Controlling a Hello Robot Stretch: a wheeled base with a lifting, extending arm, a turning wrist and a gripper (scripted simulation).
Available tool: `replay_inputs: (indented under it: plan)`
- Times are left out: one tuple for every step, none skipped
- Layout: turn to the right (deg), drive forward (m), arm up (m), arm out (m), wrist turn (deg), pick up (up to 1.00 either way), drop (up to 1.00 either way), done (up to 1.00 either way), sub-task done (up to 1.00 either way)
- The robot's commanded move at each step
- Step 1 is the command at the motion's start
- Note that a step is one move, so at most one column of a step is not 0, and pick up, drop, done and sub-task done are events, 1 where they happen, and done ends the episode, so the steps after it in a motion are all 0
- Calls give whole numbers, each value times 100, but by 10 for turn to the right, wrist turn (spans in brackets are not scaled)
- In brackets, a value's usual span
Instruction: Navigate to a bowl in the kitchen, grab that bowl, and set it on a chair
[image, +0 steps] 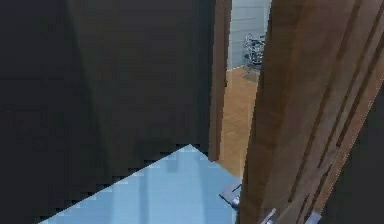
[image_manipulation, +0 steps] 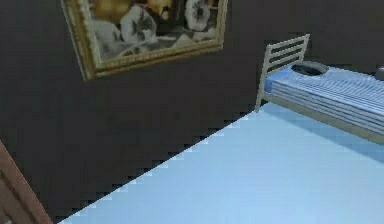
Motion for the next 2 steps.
replay_inputs:
  plan:
    - [0, 20, 0, 0, 0, 0, 0, 0, 0]
    - [-360, 0, 0, 0, 0, 0, 0, 0, 0]
